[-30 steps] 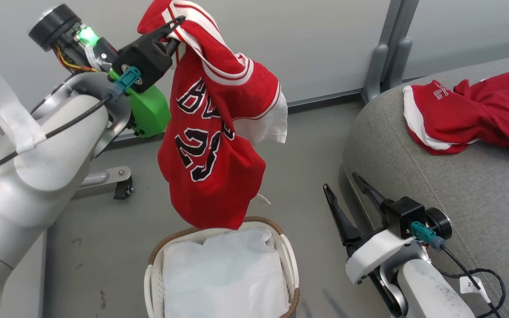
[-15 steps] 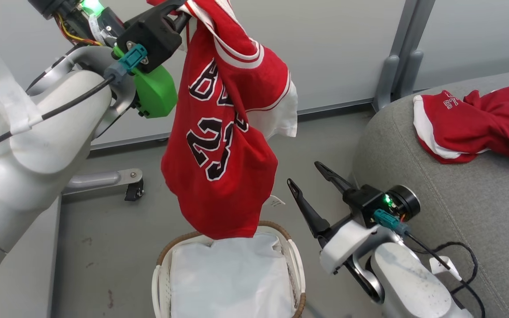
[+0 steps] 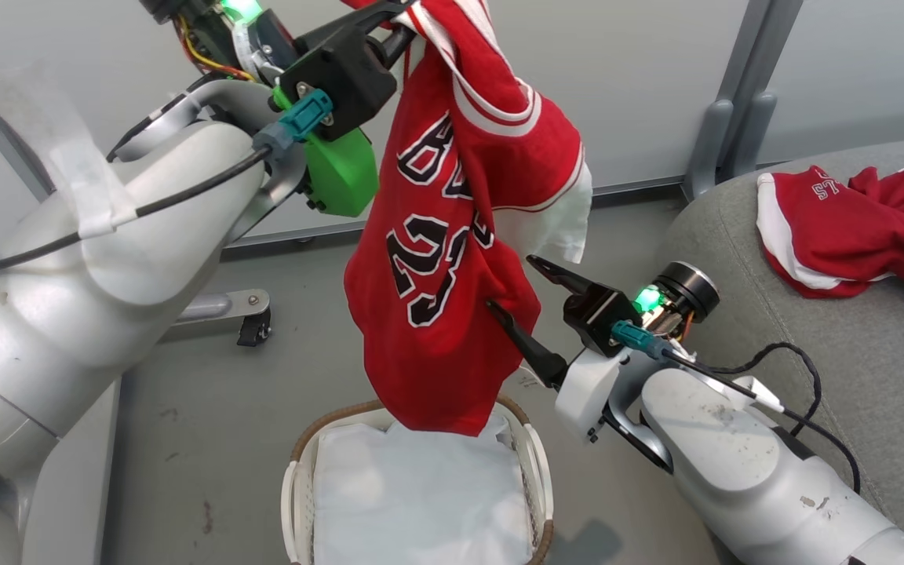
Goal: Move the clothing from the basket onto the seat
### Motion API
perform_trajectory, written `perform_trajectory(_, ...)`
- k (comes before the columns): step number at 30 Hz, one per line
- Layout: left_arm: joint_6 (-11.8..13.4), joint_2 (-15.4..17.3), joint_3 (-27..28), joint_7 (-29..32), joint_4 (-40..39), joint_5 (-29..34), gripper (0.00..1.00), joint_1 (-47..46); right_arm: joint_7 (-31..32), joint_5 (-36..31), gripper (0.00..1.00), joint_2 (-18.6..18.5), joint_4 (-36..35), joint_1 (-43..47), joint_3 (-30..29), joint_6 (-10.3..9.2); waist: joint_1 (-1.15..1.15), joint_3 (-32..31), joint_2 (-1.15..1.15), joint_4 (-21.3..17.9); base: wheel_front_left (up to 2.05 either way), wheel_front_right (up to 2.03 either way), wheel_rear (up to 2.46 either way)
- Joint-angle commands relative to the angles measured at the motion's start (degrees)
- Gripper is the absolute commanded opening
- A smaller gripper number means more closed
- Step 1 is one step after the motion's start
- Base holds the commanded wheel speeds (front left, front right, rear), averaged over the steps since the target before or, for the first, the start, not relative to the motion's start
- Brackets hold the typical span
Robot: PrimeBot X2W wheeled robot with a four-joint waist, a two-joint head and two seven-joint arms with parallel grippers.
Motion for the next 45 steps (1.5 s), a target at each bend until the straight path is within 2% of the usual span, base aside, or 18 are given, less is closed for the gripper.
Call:
perform_trajectory(1, 0.0, -0.6, -0.2, -0.4, -0.1, -0.5, 0.0, -1.2, -0.1, 1.5, 1.0, -0.6, 0.8, -1.2, 1.9, -0.08, 0.0, 0.0, 0.0, 0.5, 0.0, 0.0, 0.0)
perform_trajectory(8, 0.0, -2.6, -2.3, -0.9, -1.6, -0.9, 0.0, -1.9, -0.1, 11.0, 1.0, -3.5, 3.0, -7.5, 15.1, -0.08, 0.0, -0.1, 0.0, 1.8, 0.0, 0.0, 0.0)
perform_trajectory(13, 0.0, -3.7, -2.9, -1.3, -2.7, -1.5, 0.0, -1.6, -0.1, 17.9, 1.0, -3.3, 3.9, -10.7, 22.8, -0.08, 0.0, -0.3, 0.0, 2.2, 0.0, 0.0, 0.0)
perform_trajectory(14, 0.0, -3.9, -2.9, -1.2, -2.8, -1.8, 0.0, -1.5, -0.1, 18.9, 0.77, -3.1, 4.0, -11.2, 23.8, -0.08, 0.0, -0.3, 0.0, 2.3, 0.0, 0.0, 0.0)
perform_trajectory(15, 0.0, -4.0, -2.8, -1.2, -2.9, -2.0, 0.0, -1.4, -0.1, 20.1, 0.4, -2.8, 4.0, -11.7, 24.9, -0.08, 0.0, -0.3, 0.0, 2.3, 0.0, 0.0, 0.0)
perform_trajectory(17, 0.0, -4.1, -2.8, -1.3, -2.9, -2.3, 0.0, -1.3, -0.1, 21.7, 0.19, -2.3, 3.8, -12.2, 26.5, -0.08, 0.0, -0.2, 0.0, 2.4, 0.0, 0.0, 0.0)
perform_trajectory(18, 0.0, -4.1, -2.8, -1.3, -2.8, -2.5, 0.0, -1.2, -0.1, 22.2, 0.15, -2.1, 3.5, -12.4, 26.9, -0.08, 0.0, -0.2, 0.0, 2.4, 0.0, 0.0, 0.0)
perform_trajectory(19, 0.0, -4.0, -2.9, -1.3, -2.7, -2.7, 0.0, -0.8, -0.1, 22.7, 0.0, -2.0, 3.1, -12.6, 27.2, -0.08, 0.0, -0.2, 0.0, 2.5, 0.0, 0.0, 0.0)
perform_trajectory(24, 0.2, -3.1, -2.9, -1.4, -1.4, -3.6, 0.0, 1.1, -0.1, 22.6, 0.0, -2.3, 1.2, -11.9, 26.3, -0.08, 0.0, 0.0, 0.0, 2.3, 0.0, 0.0, 0.0)
perform_trajectory(33, 1.0, -1.7, -1.8, -1.7, 2.0, -6.3, 0.0, 6.0, -0.1, 19.4, 0.0, -3.3, -1.4, -8.7, 19.6, -0.08, 0.0, 0.5, 0.0, 1.0, 0.0, 0.0, 0.0)
perform_trajectory(34, 1.2, -1.7, -1.6, -1.7, 2.3, -6.7, 0.06, 6.6, -0.1, 19.0, 0.0, -3.4, -1.6, -8.4, 18.9, -0.08, 0.0, 0.6, 0.0, 0.9, 0.0, 0.0, 0.0)
perform_trajectory(35, 1.4, -1.6, -1.3, -1.8, 2.6, -7.2, 0.24, 7.5, -0.1, 18.5, 0.0, -3.5, -1.7, -8.1, 17.8, -0.08, 0.0, 0.8, 0.0, 0.8, 0.0, 0.0, 0.0)
perform_trajectory(36, 1.6, -1.5, -1.1, -1.8, 2.8, -7.5, 0.3, 8.3, -0.1, 17.9, 0.0, -3.5, -1.8, -7.9, 16.8, -0.08, 0.0, 0.9, 0.0, 0.7, 0.0, 0.0, 0.0)
perform_trajectory(38, 2.2, -1.2, -0.7, -1.7, 3.0, -8.2, 0.64, 10.2, -0.1, 16.7, 0.0, -3.7, -1.7, -7.1, 14.8, -0.08, 0.0, 1.2, 0.0, 0.5, 0.0, 0.0, 0.0)
perform_trajectory(39, 2.5, -1.2, -0.4, -1.7, 3.2, -8.5, 0.94, 11.6, -0.1, 16.1, 0.0, -3.7, -1.7, -6.9, 13.5, -0.08, 0.0, 1.3, 0.0, 0.5, 0.0, 0.0, 0.0)
perform_trajectory(40, 2.8, -1.2, -0.2, -1.7, 3.3, -8.8, 1.0, 12.6, -0.1, 15.9, 0.0, -3.7, -1.6, -6.5, 12.6, -0.08, 0.0, 1.4, 0.0, 0.5, 0.0, 0.0, 0.0)
perform_trajectory(45, 5.2, -2.0, 3.5, -1.7, 1.0, -10.2, 1.0, 20.0, -0.1, 13.3, 0.0, -3.9, -2.3, -5.1, 8.0, -0.08, 0.0, 2.0, 0.0, 0.5, 0.0, 0.0, 0.0)
